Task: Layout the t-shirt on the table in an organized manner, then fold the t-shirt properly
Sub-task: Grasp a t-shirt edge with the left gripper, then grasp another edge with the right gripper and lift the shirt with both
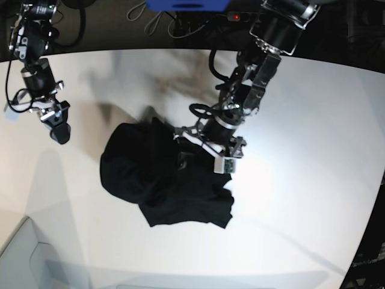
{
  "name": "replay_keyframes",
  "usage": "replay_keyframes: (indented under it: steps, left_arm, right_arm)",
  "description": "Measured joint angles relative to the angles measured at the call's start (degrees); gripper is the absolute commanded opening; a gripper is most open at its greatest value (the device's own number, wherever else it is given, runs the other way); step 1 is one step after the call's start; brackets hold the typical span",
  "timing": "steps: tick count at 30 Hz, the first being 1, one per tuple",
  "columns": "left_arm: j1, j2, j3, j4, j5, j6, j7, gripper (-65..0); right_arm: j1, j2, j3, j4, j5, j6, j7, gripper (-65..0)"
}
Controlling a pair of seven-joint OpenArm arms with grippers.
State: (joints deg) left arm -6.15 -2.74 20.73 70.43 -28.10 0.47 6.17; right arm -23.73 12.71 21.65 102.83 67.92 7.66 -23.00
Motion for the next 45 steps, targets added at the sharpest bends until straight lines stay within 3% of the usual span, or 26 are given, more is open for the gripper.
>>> replay_keyframes:
  steps: [7,10,14,18,25,27,31,34,39,42,45]
  left_arm:
    - [-4.4,3.1,-0.4,-5.5,0.0,0.0,0.1,-65.0]
    - [-3.8,3.2,-0.4,-4.8,0.0,0.3,0.3,-62.9]
    - [-1.7,2.6,-0.6,3.1,0.0,0.7,0.3,-64.8]
    - [1.6,2.0,-4.3,12.3,-0.1,0.2,0.7,-64.8]
    - [4.5,-2.1,-11.6,25.3,-0.8,0.8,0.2,-64.8]
    - [6.0,-3.0,-13.8,27.5,-3.7,0.4,0.6,-64.8]
    - [7.3,-5.5,-21.4,29.8,-11.8,0.9,8.8,-64.8]
    - [8.6,-7.6,-28.3,32.3,-17.2,0.3,11.9,-64.8]
    - [12.8,-10.1,-35.1,33.4,-18.5,0.4,14.8,-64.8]
    - [15.2,-10.7,-38.4,33.0,-18.5,0.2,14.6,-64.8]
    - [17.3,-10.7,-40.0,33.0,-18.5,0.2,14.6,-64.8]
  right_arm:
    - [-2.0,0.0,1.9,0.7,0.0,0.0,-0.4,-29.2]
    - [-2.3,0.0,2.4,0.9,0.0,0.0,-0.4,-29.2]
    - [-2.2,1.7,2.4,0.9,0.0,0.0,-0.1,-29.2]
    - [-2.2,1.7,2.3,0.9,0.0,0.0,-0.6,-29.2]
    - [-1.9,1.7,1.9,0.8,0.0,0.0,-0.5,-29.2]
    - [-1.8,1.7,0.7,0.8,0.0,0.0,-0.3,-29.2]
    - [-1.1,1.8,-3.2,0.8,0.0,0.0,-1.0,-29.2]
    - [-0.8,1.8,-5.1,0.8,0.0,0.0,-0.1,-29.2]
    - [-0.4,2.2,-11.5,0.8,-0.1,0.0,-0.1,-29.2]
    - [2.0,2.0,-18.0,0.8,-5.7,0.0,-0.5,-29.2]
    - [4.4,0.8,-25.3,0.7,-16.5,0.0,-0.2,-29.2]
